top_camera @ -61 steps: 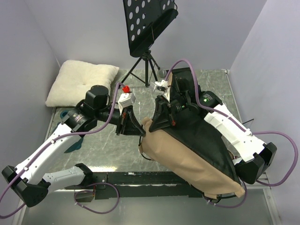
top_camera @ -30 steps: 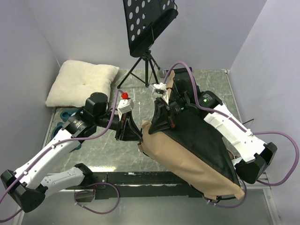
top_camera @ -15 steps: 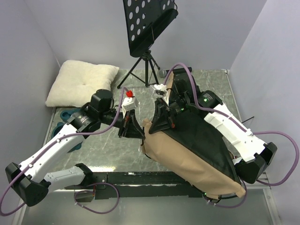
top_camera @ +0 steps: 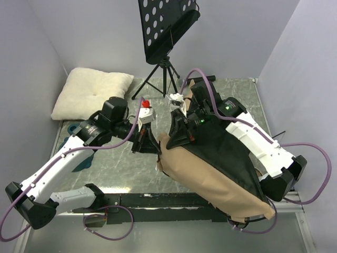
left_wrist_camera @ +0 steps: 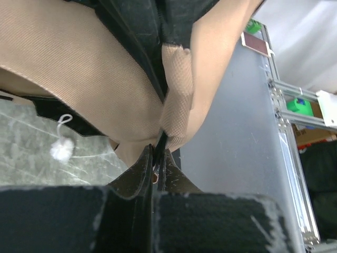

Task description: Set up the pet tent

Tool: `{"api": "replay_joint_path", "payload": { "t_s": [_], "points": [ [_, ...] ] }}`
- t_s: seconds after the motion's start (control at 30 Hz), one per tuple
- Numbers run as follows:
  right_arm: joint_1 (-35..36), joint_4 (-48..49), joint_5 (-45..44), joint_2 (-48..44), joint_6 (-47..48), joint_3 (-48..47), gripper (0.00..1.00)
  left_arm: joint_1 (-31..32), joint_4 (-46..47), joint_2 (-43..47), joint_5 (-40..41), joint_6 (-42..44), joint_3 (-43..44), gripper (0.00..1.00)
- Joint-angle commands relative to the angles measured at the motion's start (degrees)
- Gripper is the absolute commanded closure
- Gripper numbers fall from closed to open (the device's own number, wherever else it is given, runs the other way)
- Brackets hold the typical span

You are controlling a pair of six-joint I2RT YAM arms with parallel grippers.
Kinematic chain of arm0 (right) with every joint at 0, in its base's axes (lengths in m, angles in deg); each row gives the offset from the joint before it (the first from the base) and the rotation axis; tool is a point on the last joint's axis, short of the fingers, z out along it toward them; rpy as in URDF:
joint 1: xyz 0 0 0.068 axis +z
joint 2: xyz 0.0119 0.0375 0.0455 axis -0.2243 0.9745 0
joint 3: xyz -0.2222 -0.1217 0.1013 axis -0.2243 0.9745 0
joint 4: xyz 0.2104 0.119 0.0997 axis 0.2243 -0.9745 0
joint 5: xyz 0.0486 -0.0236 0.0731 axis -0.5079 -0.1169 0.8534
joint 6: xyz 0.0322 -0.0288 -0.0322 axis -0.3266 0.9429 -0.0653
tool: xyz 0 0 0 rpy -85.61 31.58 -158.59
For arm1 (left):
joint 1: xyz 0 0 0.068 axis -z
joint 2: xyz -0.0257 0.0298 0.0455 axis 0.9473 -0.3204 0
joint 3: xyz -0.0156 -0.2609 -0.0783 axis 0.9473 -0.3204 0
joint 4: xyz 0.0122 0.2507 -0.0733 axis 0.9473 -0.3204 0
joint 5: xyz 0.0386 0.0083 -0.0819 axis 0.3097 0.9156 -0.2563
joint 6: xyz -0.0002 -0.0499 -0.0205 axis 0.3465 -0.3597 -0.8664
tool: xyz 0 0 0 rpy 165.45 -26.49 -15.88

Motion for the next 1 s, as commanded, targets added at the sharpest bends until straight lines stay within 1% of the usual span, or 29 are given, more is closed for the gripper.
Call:
{"api": "replay_joint_path", "payload": {
  "t_s": [0.0, 0.03, 0.1, 0.13, 0.2, 0.27, 0.3, 0.4, 0.47, 0.6, 0.7, 0.8, 0.9, 0.97],
  "points": [
    [1.1, -3.6, -2.2, 1.5, 0.1, -5.8, 0.62, -3.8, 3.8, 2.0, 1.3, 0.3, 1.5, 0.99],
    [0.6, -3.2, -2.8, 1.6, -0.5, -7.1, 0.48, -5.3, 3.0, 2.3, 1.7, 1.3, 1.2, 0.99],
    [-1.1, -1.8, -3.9, 2.0, -2.3, -9.3, 0.30, -10.5, 0.2, 2.9, 0.0, 3.5, 0.9, 0.99],
    [-2.3, -1.3, -3.9, 2.0, -3.0, -10.3, 0.11, -12.9, -1.0, 3.0, -0.3, 6.1, 1.2, 0.99],
    [-4.9, -0.3, -3.7, 2.0, -4.5, -13.1, 0.01, -17.3, -6.6, 2.8, 0.7, 12.3, 2.5, 0.99],
    [-7.4, 1.6, -3.6, 1.6, -6.5, -15.3, 0.00, -21.5, -13.1, 2.4, 0.7, 19.6, 3.8, 0.99],
    [-8.4, 2.4, -3.4, 1.2, -7.3, -16.2, 0.00, -23.0, -14.8, 2.5, 1.1, 22.5, 3.9, 0.99],
    [-11.6, 5.6, -3.7, -0.7, -10.1, -16.2, 0.00, -28.5, -17.3, 2.8, 1.4, 26.9, 3.1, 0.99],
    [-13.3, 7.0, -4.5, -2.7, -11.5, -13.7, 0.00, -32.3, -18.0, 2.6, -0.2, 28.2, 3.0, 0.99],
    [-17.3, 4.7, -7.1, -5.4, -10.5, -9.2, 0.00, -39.9, -20.6, 0.9, -4.9, 29.1, 2.7, 0.99],
    [-19.3, 2.4, -9.0, -7.2, -8.9, -7.5, 0.00, -43.7, -22.1, 0.2, -5.2, 30.9, 1.8, 0.99],
    [-20.5, 0.0, -11.0, -9.3, -7.2, -6.3, 0.00, -48.6, -20.8, 0.0, -4.8, 32.0, 1.7, 0.99],
    [-22.4, -1.3, -12.9, -10.7, -6.8, -5.0, 0.00, -52.3, -22.9, -1.5, -4.6, 36.4, 4.2, 0.91],
    [-24.3, -2.4, -14.4, -11.7, -6.7, -3.9, 0.00, -53.8, -24.7, -3.2, -3.4, 38.6, 6.6, 0.88]
  ]
}}
